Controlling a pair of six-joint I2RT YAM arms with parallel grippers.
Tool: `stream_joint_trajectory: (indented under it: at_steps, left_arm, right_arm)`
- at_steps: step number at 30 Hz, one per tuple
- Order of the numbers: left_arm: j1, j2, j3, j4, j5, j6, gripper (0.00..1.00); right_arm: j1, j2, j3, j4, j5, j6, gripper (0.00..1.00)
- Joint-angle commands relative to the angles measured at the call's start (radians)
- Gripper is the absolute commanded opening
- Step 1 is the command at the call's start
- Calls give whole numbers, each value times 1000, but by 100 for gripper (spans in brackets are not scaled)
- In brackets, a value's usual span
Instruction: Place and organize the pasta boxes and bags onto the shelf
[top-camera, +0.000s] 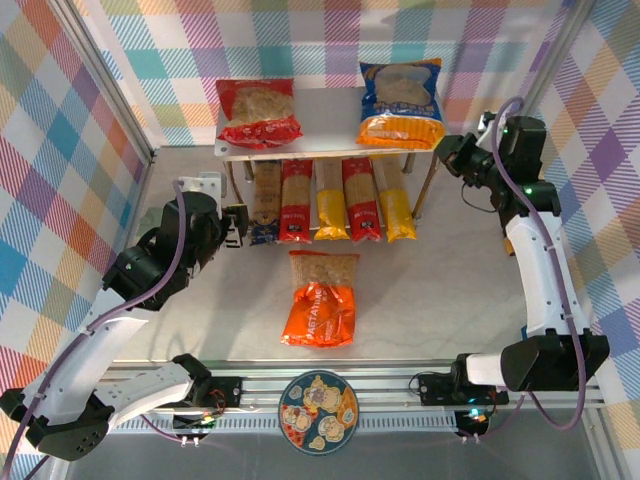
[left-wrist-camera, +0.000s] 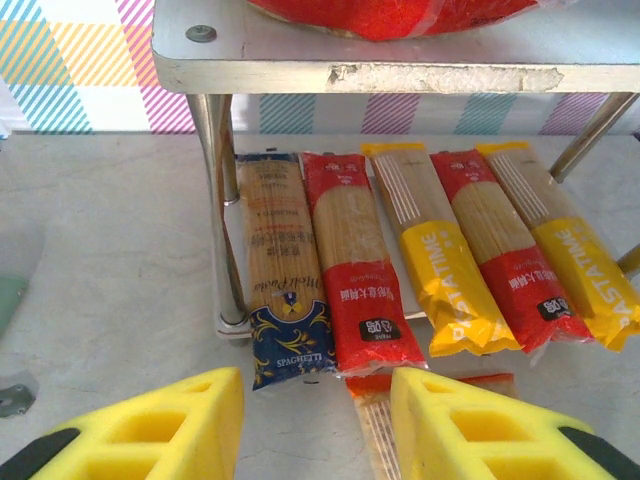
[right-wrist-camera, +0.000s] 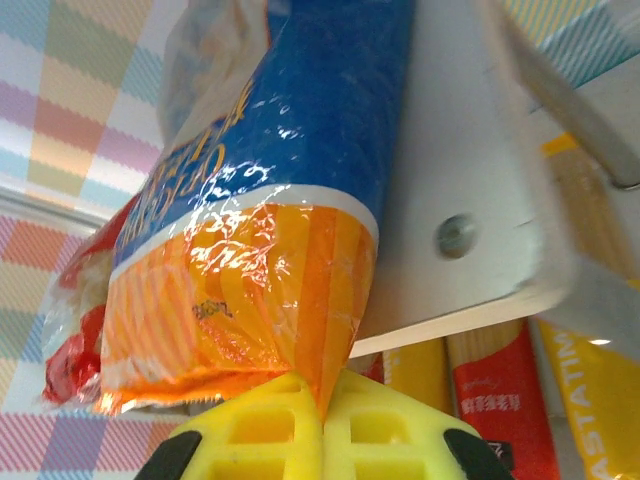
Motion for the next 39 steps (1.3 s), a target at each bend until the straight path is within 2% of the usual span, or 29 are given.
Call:
stream_joint_trajectory:
  at_steps: [1,7,8,10,14,16,18,20,22,25,28,31,36,39]
  left_arm:
    - [-4,-12,-15,-7,-22,7,43]
    - [-4,-10,-14,-6,-28,6,44]
    - [-4,-9,-14,-6,-32,6,44]
    - [-4,-7,-15,-3,-42,2,46]
    - [-4,-7,-25,23,-91,-20,48]
    - [-4,-11,-32,51,-159,-39,48]
    - [-2,-6,-38,79,-272,-62,48]
    - [10,9,-34,102,-339,-72,50]
    - [27,27,-23,129,-350,-80,52]
    - [39,41,-12,205,-297,-77,52]
    - [42,69,31,212,-221,-85,52]
    - [40,93,47,133,-151,-118,53]
    - [28,42,-181,66,-30,-217,55]
    - [-26,33,-277,-22,-57,-276,53]
  right_arm:
    - [-53,-37,-1,0,-14,-7,0]
    - [-70,-31,-21,21,-50,4,0]
    - [-70,-33,-29,29,-58,7,10]
    - [-69,-41,-46,44,-73,11,38]
    - [-70,-67,-41,14,-70,-20,53]
    - [-69,-87,-28,-19,-62,-55,60]
    - [-69,-109,-9,-61,-62,-97,63]
    - [-67,-129,2,-102,-77,-140,68]
    - [-61,-147,3,-147,-83,-180,68]
    - [-29,-185,-11,-233,-56,-261,67]
    - [44,-223,-46,-327,-9,-339,67]
    - [210,-286,-137,-406,129,-381,67]
    - [493,-391,-429,-377,275,-276,66]
    - [650,-400,-562,-313,327,-191,67]
